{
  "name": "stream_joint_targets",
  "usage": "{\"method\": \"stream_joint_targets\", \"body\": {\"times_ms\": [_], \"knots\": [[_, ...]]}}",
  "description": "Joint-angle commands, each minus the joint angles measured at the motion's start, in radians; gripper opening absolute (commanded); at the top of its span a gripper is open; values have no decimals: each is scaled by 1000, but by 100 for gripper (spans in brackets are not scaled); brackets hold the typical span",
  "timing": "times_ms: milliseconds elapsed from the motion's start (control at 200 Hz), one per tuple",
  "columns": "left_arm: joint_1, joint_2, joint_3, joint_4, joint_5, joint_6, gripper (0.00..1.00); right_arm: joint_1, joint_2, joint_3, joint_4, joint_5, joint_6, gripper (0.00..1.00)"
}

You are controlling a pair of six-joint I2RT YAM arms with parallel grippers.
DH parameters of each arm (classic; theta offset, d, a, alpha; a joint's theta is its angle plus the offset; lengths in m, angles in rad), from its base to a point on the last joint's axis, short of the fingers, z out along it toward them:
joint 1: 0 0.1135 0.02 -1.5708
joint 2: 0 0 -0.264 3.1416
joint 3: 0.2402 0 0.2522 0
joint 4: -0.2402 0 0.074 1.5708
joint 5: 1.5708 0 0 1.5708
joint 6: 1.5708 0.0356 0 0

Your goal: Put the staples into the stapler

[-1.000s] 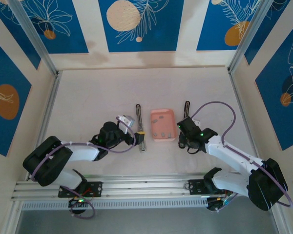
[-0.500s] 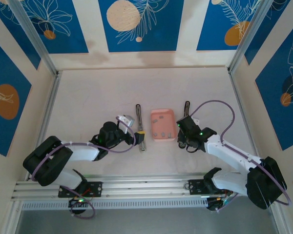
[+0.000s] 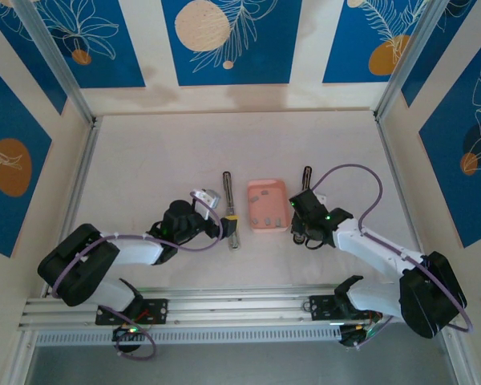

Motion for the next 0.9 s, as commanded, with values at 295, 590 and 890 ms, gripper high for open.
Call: {"method": "stream_joint_targets", "body": {"times_ms": [295, 590, 890], "knots": [[-12, 9, 6, 12, -6, 1, 98, -5, 15, -17, -3, -19, 3, 13], [-11, 7, 5, 6, -4, -1, 97, -6, -15, -17, -10, -10, -5, 13], [-12, 9, 10, 4, -3, -6, 97, -19, -61, -24, -50, -7, -17, 13]]}}
